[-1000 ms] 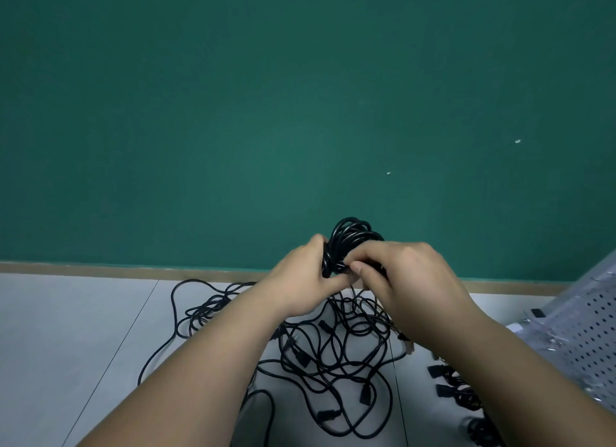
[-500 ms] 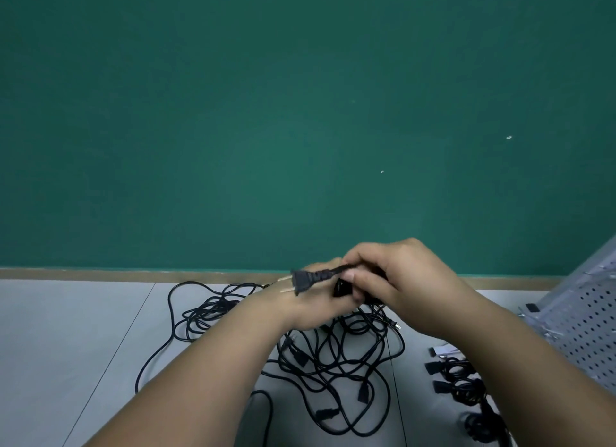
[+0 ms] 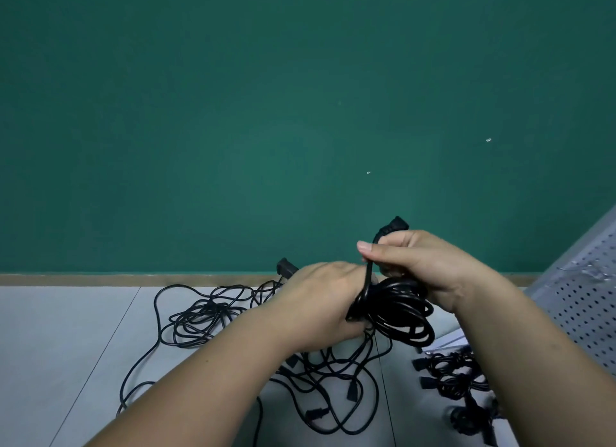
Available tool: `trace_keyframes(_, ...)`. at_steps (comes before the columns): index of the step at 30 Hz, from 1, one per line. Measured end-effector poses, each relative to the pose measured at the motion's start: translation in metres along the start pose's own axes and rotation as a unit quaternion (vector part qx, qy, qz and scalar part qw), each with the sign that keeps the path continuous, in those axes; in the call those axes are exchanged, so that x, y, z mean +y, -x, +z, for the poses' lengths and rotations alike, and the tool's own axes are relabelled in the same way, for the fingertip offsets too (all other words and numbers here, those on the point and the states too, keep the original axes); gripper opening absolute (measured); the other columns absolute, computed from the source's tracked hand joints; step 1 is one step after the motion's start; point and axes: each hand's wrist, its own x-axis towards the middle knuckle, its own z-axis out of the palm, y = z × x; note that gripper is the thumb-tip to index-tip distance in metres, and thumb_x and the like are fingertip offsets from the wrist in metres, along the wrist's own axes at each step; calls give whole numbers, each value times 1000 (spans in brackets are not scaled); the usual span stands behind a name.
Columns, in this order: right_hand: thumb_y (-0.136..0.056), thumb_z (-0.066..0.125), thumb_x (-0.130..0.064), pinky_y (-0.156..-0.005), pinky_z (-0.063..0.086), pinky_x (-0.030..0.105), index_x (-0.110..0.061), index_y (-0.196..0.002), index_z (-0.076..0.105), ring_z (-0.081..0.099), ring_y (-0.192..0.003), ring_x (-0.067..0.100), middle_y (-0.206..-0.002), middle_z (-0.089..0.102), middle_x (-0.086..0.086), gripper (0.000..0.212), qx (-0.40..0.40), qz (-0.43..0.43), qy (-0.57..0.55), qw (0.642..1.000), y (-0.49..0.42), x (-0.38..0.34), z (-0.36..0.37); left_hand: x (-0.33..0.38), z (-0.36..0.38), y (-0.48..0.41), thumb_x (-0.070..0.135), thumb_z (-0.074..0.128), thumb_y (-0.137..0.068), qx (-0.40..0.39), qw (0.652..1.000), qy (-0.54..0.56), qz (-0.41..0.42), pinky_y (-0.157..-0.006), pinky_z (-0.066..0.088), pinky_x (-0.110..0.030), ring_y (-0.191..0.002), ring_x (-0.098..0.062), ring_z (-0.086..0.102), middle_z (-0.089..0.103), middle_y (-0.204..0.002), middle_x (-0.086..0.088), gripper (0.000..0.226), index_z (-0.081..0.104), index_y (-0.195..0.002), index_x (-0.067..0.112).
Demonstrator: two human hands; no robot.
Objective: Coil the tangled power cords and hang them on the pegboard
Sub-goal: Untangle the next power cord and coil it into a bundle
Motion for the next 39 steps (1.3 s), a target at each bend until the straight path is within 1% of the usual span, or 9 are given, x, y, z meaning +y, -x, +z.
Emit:
trace_keyframes(5, -88, 86, -31, -77, 63, 36, -12, -93, 74, 71, -79, 23, -90, 71, 12, 23, -78, 85, -237, 965, -15, 15, 2, 9, -10, 5, 42, 77, -86, 16, 980, 154, -122, -78, 53, -34, -88, -6, 63, 68, -96, 16, 54, 36, -120, 36)
trace_keyframes(9, -90, 74, -30, -59, 60, 30, -6, -78, 71, 67, -62, 20, -74, 67, 11, 27, -64, 130, -309, 940, -21, 19, 16, 6, -9, 6, 42, 80, -87, 42, 963, 220, -151, -88, 52, -26, -97, 3, 64, 67, -102, 28, 79, 24, -142, 41)
trace_keyframes(12, -76, 75, -11, -69, 56, 30, -6, -81, 71, 65, -68, 19, -80, 67, 12, 8, -13, 84, -301, 950, -28, 26, 21, 2, -7, 6, 49, 83, -85, 77, 943, 264, -186, -96, 54, -27, -106, 6, 63, 67, -111, 24, 70, 37, -137, 42)
trace_keyframes(14, -90, 68, 0, -78, 63, 37, 3, -108, 71, 73, -86, 27, -104, 75, 23, 18, 36, 38, -310, 949, -35, 34, 24, -1, -3, 4, 43, 86, -83, 112, 912, 333, -210, -97, 56, -32, -106, 4, 66, 70, -112, 19, 60, 48, -129, 39)
trace_keyframes(19, -101, 67, -4, -79, 63, 37, -7, -124, 63, 75, -85, 22, -111, 75, 17, 23, 182, -103, -89, 974, -33, 37, 29, -12, 0, -3, 20, 85, -88, 177, 830, 473, -236, -76, 55, -27, -83, -10, 70, 73, -93, 7, 39, 61, -119, 21)
trace_keyframes(23, -108, 58, -7, -90, 63, 36, -8, -130, 54, 79, -92, 20, -114, 71, 14, 22, 172, -158, -107, 966, -28, 35, 42, -21, 0, -4, 20, 81, -92, 201, 800, 511, -241, -67, 53, -28, -72, -19, 64, 69, -81, -3, 30, 64, -116, 10)
trace_keyframes(29, -98, 75, -32, -81, 59, 40, -19, -123, 59, 68, -69, 18, -79, 74, 9, 32, 264, -186, -132, 937, -32, 41, 47, -16, 4, -4, 15, 74, -98, 166, 766, 587, -204, -68, 52, -33, -73, -23, 59, 65, -77, -5, 18, 62, -110, 8)
trace_keyframes(33, -98, 76, -29, -68, 53, 34, -21, -118, 69, 57, -57, 15, -63, 64, 1, 23, 243, -200, -56, 948, -32, 38, 45, -19, 1, -2, 10, 70, -100, 165, 763, 597, -182, -66, 51, -33, -71, -23, 56, 62, -75, -6, 16, 60, -112, 10)
trace_keyframes(39, -105, 64, -12, -62, 53, 27, -21, -136, 68, 56, -58, 14, -76, 62, 4, 33, 169, -238, 19, 956, -27, 33, 44, -18, 2, -2, 5, 66, -102, 169, 764, 603, -154, -71, 50, -36, -72, -25, 54, 64, -76, -6, 7, 64, -108, 7)
